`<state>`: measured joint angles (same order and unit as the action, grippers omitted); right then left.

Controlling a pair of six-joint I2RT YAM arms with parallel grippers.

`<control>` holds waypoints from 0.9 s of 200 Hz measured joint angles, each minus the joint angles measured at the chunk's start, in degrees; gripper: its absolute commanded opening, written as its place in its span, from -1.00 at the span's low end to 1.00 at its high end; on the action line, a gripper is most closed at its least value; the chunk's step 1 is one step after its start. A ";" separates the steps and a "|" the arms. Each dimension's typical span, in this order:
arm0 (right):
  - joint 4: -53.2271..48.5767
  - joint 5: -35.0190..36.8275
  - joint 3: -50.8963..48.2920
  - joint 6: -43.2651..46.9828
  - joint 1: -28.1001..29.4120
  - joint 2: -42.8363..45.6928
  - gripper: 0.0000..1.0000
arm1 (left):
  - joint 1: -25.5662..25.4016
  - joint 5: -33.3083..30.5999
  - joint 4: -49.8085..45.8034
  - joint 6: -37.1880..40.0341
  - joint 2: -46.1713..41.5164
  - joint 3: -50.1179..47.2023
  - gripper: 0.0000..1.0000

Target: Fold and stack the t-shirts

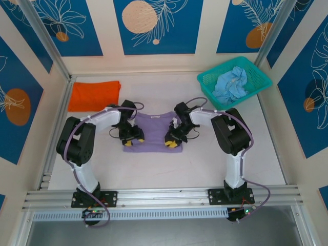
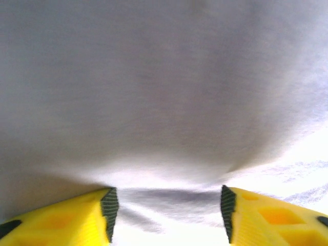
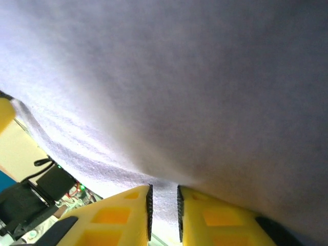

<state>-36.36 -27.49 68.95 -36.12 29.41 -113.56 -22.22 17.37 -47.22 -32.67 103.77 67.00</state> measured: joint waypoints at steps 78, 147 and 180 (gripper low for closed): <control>3.54 -3.32 -0.39 -2.27 -1.95 4.37 -0.31 | 5.01 -0.22 -4.26 4.26 9.07 29.86 -0.60; 1.75 -0.92 16.33 -5.88 -9.46 -5.44 -0.58 | 5.60 -5.01 -4.85 6.51 22.38 33.77 -0.71; -1.27 1.90 21.33 -6.10 -12.04 -12.15 -0.58 | 7.91 -6.86 -4.13 6.69 22.47 33.22 -0.73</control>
<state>-37.63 -25.58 90.28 -42.22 17.37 -125.71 -14.31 10.50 -51.35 -25.98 126.23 100.22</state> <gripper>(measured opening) 0.205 0.135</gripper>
